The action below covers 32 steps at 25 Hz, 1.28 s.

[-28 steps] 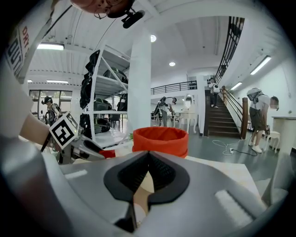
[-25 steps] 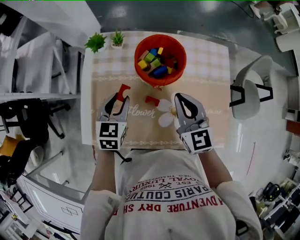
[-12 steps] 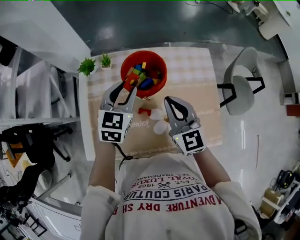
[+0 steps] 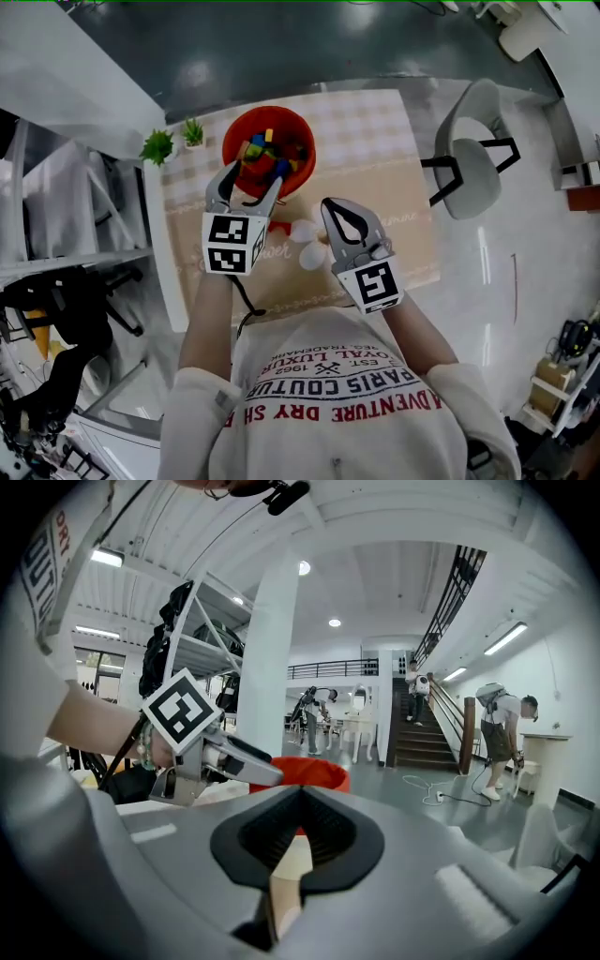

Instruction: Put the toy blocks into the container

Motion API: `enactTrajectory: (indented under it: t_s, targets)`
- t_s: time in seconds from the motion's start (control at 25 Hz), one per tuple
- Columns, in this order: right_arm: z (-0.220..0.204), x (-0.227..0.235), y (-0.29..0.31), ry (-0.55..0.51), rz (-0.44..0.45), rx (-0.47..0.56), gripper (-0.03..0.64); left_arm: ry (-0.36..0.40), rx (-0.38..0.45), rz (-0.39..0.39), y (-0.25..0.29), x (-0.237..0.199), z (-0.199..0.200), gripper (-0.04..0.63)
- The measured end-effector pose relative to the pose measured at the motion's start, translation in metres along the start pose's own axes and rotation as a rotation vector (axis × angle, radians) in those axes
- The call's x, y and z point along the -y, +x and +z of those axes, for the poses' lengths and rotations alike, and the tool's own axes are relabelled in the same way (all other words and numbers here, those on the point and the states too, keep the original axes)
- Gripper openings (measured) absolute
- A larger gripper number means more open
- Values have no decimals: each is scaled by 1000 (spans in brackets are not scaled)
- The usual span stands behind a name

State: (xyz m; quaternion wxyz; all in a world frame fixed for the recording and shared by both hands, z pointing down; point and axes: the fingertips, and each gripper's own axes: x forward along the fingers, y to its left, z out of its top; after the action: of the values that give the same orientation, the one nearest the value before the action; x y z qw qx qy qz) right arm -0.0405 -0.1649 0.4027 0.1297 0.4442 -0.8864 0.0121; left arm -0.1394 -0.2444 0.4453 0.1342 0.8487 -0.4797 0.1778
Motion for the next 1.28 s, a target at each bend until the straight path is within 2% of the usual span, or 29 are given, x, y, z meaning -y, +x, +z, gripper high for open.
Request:
enactTrajectory:
  t_s: [0.16,0.36,0.48,0.6,0.8,0.92,1.16,1.28]
  targets:
    - [-5,-1,-3,13,-1,-7,0,-21,29,17,-12,0,-3,368]
    - [-7,-5,-4,21,8,1,0,-15,26,37,-33,7,-20,374]
    - [-9,-11,-5,40,13,2,0,-36,11,48,-44,14,-41,378]
    - [-22,-16,-4,56,15,-24,0,-63,-43,43,-45,25,-72,383]
    - [-48,-21,-4,74,16,-75,0,-78,-197,-9,-29,54,-139,419]
    - [-61,-20,-3,80,5,-100,0,-107,-260,-23,-16,64,-168,420]
    - [-87,-13,-6,78,-34,-149,0,-187,-306,24,6,64,-199,430]
    - [-96,-9,-9,84,-47,-160,0,-174,-334,63,11,61,-207,405]
